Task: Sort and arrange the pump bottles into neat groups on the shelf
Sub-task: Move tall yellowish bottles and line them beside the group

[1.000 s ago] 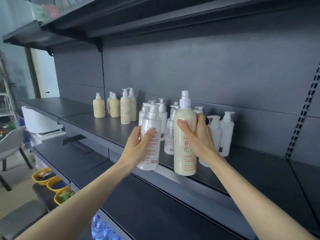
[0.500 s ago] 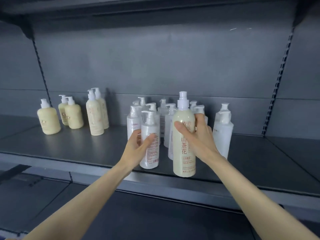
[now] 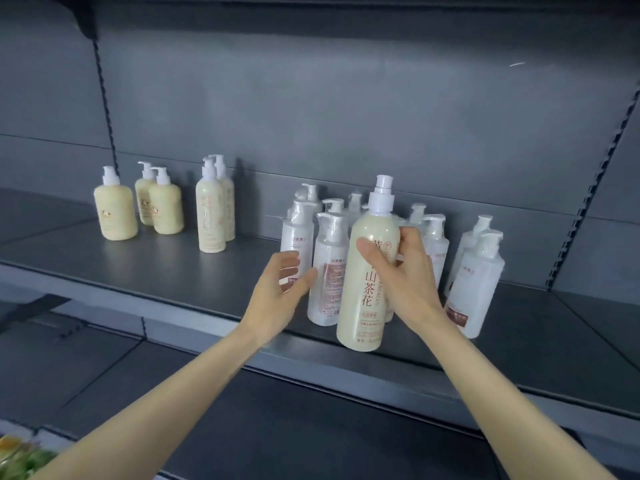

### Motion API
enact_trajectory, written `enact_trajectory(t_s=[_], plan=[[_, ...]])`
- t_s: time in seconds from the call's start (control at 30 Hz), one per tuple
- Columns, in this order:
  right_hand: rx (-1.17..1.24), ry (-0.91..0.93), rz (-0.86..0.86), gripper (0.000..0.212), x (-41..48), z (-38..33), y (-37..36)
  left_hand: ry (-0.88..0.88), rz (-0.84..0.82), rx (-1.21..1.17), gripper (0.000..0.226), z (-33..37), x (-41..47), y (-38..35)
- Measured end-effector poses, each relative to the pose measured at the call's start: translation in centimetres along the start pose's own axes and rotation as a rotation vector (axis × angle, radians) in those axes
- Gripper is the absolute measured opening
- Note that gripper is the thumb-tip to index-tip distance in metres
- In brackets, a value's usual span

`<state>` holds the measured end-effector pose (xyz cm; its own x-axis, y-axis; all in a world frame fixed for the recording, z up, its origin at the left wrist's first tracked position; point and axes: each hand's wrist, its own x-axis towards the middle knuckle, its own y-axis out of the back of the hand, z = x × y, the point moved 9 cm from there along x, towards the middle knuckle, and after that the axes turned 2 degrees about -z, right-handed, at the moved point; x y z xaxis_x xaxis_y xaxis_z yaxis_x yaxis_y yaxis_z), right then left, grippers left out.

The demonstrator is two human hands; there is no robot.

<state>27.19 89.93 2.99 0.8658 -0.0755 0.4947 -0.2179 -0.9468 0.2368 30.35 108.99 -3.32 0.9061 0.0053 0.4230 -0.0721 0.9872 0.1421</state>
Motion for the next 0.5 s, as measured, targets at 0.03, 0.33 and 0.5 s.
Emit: enact_trajectory(t_s=[0.03, 0.33, 0.5], plan=[[0.018, 0.008, -0.014, 0.035, 0.1, -0.3, -0.9, -0.007, 0.002, -0.003, 0.034, 0.2, -0.5, 0.8], [0.078, 0.101, -0.112, 0.037, 1.9, -5.0, -13.5, 0.027, -0.203, -0.084, 0.045, -0.7, -2.4, 8.9], [0.12, 0.091, -0.121, 0.034, 3.7, -5.5, -21.8, 0.022, -0.275, -0.02, 0.043, -3.1, 0.1, 15.5]])
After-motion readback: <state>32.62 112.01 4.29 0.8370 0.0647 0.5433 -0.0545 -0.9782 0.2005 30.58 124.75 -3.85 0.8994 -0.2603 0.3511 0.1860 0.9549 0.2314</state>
